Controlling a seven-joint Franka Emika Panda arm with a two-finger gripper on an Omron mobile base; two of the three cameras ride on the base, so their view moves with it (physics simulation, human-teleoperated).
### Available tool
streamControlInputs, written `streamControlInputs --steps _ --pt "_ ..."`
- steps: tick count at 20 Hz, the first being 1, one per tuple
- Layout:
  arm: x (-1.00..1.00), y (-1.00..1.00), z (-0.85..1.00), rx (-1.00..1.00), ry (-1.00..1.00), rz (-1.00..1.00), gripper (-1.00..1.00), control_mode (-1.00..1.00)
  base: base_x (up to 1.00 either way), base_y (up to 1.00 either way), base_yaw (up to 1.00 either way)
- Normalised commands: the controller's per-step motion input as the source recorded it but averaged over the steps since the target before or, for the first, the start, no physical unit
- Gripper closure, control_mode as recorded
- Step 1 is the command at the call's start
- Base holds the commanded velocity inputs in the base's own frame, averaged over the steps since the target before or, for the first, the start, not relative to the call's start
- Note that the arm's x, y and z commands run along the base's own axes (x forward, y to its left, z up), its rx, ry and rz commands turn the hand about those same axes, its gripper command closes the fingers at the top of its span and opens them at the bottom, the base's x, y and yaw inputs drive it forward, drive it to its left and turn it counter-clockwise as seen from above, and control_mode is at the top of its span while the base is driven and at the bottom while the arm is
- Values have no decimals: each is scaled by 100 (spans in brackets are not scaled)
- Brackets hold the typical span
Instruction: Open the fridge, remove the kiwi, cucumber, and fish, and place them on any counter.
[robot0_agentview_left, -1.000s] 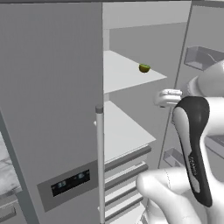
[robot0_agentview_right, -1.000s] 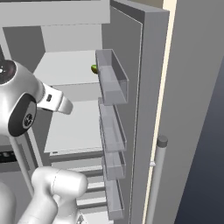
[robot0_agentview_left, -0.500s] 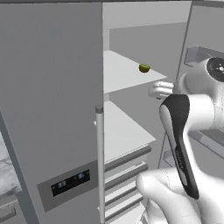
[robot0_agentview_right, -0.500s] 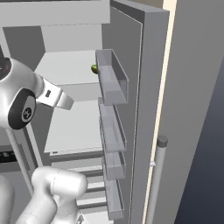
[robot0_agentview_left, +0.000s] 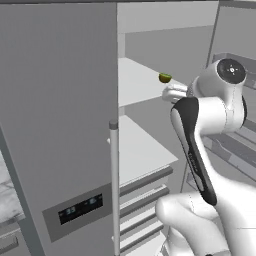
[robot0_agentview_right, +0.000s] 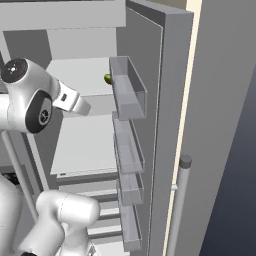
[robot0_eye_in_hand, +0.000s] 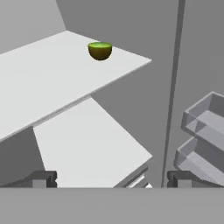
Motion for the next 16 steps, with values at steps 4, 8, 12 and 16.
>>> streamControlInputs --steps 4,8,12,16 --pt "64 -1 2 0 5 -1 -100 -100 0 0 0" --pt "62 0 0 0 0 -1 -100 -100 0 0 0" --pt "51 -4 0 0 0 -2 -100 -100 0 0 0" --pt "49 -14 0 0 0 -2 -100 -100 0 0 0"
